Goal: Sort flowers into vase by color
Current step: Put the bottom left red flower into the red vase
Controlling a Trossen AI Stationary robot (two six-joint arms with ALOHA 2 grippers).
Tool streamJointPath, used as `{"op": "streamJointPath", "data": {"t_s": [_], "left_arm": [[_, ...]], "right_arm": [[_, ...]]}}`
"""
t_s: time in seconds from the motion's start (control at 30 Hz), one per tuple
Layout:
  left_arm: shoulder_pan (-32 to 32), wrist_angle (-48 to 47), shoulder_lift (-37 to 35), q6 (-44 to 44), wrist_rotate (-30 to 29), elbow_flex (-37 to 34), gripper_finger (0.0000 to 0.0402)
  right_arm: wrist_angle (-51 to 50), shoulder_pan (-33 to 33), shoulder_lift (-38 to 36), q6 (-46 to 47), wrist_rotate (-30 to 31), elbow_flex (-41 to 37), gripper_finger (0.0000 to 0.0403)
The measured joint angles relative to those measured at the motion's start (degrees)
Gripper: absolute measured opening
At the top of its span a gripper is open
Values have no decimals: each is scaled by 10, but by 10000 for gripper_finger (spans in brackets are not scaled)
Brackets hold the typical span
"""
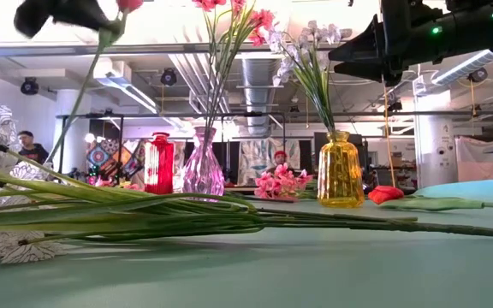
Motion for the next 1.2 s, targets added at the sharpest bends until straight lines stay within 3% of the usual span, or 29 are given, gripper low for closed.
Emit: {"op": "streamJointPath", "data": {"t_s": [0.47, 0.77, 1.03, 1.2], "left_arm": [[1, 3, 2, 154, -221, 102, 0], [44, 3, 31, 189, -224, 139, 0], [116, 2, 77, 243, -224, 193, 0], [183, 3, 100, 323, -223, 263, 0]], "right_arm": [[0, 0, 0, 0, 0, 0, 265], [0, 0, 0, 0, 0, 0, 265], [0, 0, 0, 0, 0, 0, 265], [0, 0, 0, 0, 0, 0, 265]]}}
